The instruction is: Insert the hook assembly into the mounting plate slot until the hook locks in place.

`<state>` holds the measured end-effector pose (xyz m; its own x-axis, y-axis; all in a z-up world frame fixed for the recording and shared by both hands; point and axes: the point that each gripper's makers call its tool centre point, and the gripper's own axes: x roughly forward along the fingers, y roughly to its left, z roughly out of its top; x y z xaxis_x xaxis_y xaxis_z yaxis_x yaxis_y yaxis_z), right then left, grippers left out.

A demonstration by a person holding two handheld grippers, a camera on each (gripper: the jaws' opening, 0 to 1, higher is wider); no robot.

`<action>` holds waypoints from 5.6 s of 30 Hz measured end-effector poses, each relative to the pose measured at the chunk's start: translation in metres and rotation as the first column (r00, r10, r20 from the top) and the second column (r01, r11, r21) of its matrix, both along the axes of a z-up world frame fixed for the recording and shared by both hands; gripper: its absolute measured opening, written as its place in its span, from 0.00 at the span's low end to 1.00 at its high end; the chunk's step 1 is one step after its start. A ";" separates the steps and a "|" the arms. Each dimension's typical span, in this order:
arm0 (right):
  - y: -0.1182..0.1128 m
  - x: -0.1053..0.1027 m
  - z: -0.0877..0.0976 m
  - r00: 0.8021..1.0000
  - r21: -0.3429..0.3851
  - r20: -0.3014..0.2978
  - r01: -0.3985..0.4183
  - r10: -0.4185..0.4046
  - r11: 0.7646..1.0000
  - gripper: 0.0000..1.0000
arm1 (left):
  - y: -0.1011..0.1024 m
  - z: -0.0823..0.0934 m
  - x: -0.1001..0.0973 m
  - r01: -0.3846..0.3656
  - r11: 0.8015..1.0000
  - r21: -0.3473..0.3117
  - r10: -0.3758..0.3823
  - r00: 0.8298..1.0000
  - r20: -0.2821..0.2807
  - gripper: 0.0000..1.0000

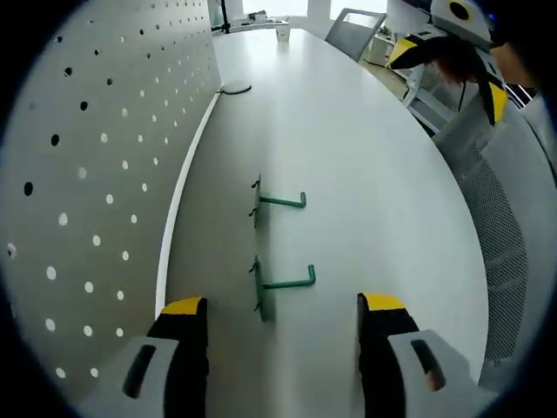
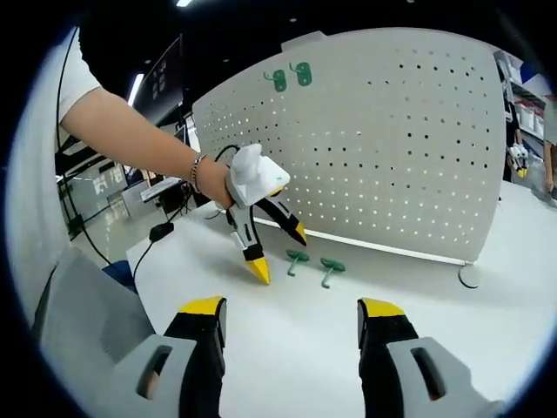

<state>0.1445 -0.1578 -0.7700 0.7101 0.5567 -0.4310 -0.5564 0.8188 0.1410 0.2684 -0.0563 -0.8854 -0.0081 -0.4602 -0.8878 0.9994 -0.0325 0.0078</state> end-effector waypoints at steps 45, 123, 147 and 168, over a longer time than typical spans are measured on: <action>-0.008 0.001 0.003 0.999 0.005 0.009 0.036 -0.036 0.999 0.58 | 0.001 0.005 0.017 -0.084 0.996 -0.003 0.084 0.992 0.097 0.03; -0.002 0.008 0.028 0.995 0.055 0.083 0.041 -0.045 0.998 0.58 | -0.009 0.190 -0.015 -0.225 0.659 -0.718 0.390 0.918 0.071 0.03; 0.005 0.005 0.040 0.991 0.092 0.127 0.028 -0.039 0.995 0.58 | 0.023 0.240 -0.060 -0.311 0.427 -0.849 0.531 0.846 -0.043 0.03; 0.011 0.004 0.057 0.982 0.105 0.185 0.011 -0.030 0.994 0.56 | 0.044 0.234 -0.066 -0.368 0.376 -0.850 0.605 0.792 -0.076 0.03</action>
<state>0.1489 -0.1466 -0.7130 0.7842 0.5757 -0.2314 -0.5640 0.8169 0.1207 0.2020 -0.0127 -0.6515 0.5948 -0.8008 -0.0703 0.8001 0.5982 -0.0441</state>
